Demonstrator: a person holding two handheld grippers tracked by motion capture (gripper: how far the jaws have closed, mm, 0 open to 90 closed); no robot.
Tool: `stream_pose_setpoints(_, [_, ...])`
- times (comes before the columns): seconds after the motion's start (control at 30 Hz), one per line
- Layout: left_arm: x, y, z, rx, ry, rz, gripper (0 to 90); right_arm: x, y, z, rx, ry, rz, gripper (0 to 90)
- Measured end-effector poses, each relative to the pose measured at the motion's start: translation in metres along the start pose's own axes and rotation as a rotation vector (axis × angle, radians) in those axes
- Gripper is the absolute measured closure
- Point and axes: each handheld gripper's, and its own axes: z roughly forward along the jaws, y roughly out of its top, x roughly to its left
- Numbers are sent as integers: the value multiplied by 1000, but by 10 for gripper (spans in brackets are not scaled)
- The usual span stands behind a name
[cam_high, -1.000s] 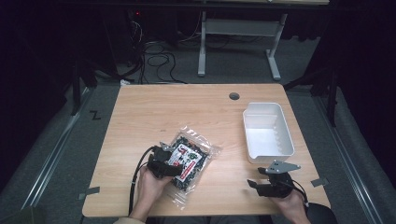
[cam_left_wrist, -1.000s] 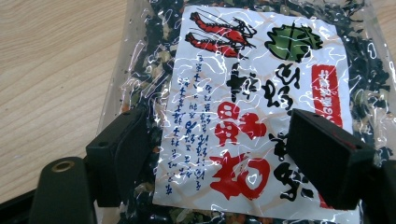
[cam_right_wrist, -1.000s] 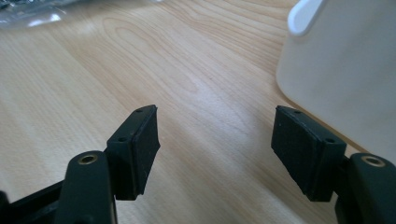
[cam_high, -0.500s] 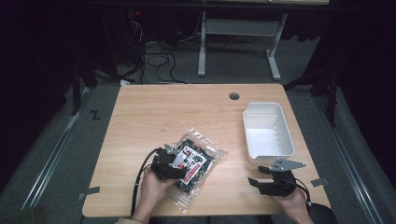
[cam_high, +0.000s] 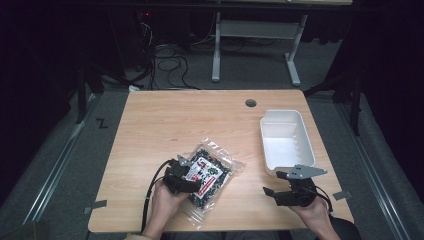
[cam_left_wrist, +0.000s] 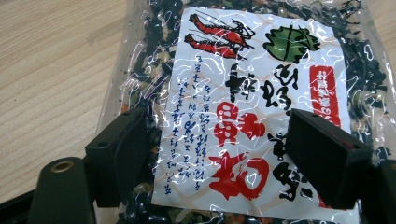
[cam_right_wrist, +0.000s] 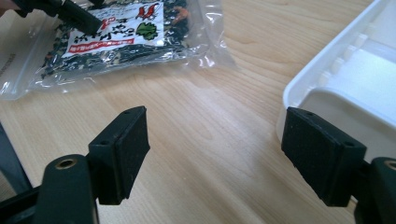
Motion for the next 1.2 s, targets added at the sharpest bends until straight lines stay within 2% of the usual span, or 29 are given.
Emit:
stream_pose_setpoints(0.07, [-1,0,0,-2,-5,5,220,1,4,2,32,33,-2,281])
stream_pose_setpoints(0.2, [-2,0,1,-3,-9,9,221,2,8,2,46,55,-15,278])
stream_pose_setpoints(0.23, [-2,0,1,0,-12,11,220,4,11,3,48,74,-33,278])
stream_pose_setpoints(0.37, [-3,1,1,-3,-15,13,221,10,22,7,66,90,-68,306])
stream_pose_setpoints(0.43, [-3,1,1,-4,-17,13,220,11,25,8,75,85,-74,322])
stream_pose_setpoints(0.47, [-3,1,1,-5,-18,15,220,11,33,10,56,73,-80,343])
stream_pose_setpoints(0.5, [-3,1,1,-5,-18,15,220,11,33,10,56,73,-80,343])
stream_pose_setpoints(0.67, [-4,0,1,-8,-22,22,220,13,54,21,85,44,-62,426])
stream_pose_setpoints(0.83, [-4,0,1,-7,-26,29,220,16,66,32,118,24,-82,447])
stream_pose_setpoints(0.87, [-5,0,1,-7,-25,30,220,17,72,39,149,29,-82,446])
stream_pose_setpoints(1.0, [-5,0,1,-7,-28,34,220,20,79,51,180,28,-97,442])
stream_pose_setpoints(1.03, [-6,0,2,-7,-29,35,220,20,84,59,216,44,-107,440])
stream_pose_setpoints(1.13, [-5,0,2,-6,-30,36,220,20,88,67,234,43,-102,439])
stream_pose_setpoints(1.2, [-6,0,2,-7,-29,36,220,19,97,79,270,32,-97,443])
